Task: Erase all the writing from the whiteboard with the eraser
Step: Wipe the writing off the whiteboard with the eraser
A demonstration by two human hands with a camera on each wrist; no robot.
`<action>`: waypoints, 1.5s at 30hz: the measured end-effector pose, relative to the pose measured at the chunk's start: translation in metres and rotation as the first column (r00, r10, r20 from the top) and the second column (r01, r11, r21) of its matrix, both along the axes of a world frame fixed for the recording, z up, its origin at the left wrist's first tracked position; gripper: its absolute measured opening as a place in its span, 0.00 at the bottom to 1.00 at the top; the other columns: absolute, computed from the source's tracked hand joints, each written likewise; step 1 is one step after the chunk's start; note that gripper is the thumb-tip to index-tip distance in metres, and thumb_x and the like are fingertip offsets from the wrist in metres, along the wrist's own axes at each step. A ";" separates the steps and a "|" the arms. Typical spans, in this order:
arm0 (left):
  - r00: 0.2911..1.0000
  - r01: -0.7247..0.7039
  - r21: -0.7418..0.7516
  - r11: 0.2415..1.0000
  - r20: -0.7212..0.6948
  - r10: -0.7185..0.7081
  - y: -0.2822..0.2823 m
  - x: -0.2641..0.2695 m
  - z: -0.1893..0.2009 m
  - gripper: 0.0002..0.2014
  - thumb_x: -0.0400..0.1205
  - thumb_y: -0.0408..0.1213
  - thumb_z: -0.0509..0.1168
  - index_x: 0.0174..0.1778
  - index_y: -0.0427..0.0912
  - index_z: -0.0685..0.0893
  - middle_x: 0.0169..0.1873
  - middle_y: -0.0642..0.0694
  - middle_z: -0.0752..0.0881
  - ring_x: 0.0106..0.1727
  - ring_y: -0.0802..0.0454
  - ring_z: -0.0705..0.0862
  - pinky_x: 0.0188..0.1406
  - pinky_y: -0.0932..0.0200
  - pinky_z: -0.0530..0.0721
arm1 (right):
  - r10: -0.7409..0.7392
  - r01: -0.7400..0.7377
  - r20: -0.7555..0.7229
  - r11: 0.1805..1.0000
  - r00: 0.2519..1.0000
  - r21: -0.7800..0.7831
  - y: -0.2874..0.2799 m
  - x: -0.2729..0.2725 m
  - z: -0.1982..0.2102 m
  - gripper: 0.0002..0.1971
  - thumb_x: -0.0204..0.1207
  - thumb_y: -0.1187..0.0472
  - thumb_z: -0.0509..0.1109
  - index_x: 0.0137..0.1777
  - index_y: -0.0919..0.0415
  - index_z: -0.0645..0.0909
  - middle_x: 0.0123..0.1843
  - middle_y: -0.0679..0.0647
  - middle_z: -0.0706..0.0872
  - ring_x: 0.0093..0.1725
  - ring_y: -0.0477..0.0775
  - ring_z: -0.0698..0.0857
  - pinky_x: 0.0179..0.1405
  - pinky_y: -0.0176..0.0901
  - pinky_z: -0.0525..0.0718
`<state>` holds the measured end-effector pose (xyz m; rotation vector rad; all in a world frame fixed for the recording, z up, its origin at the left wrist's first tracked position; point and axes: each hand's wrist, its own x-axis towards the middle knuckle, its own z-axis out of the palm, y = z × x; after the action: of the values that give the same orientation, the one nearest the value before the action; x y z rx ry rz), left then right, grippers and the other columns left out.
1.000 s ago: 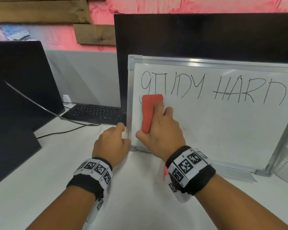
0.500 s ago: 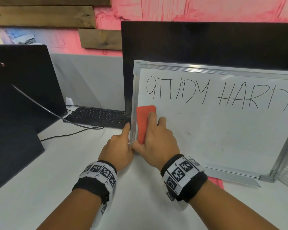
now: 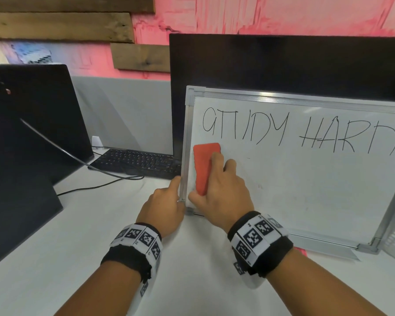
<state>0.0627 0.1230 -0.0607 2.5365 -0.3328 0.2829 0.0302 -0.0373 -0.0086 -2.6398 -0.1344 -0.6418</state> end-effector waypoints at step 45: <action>0.977 -0.214 0.143 0.966 0.029 0.212 -0.006 -0.005 0.010 0.23 0.86 0.38 0.57 0.79 0.45 0.68 0.43 0.44 0.81 0.42 0.42 0.78 0.40 0.51 0.77 | -0.116 0.113 0.068 0.993 0.991 0.047 -0.084 -0.022 0.012 0.40 0.70 0.44 0.73 0.77 0.54 0.57 0.55 0.55 0.69 0.38 0.65 0.78 0.35 0.52 0.81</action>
<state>0.0574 0.1172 -0.0506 2.7197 -0.0865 0.3692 0.0087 -0.1217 0.0036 -2.5988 0.0102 -0.7682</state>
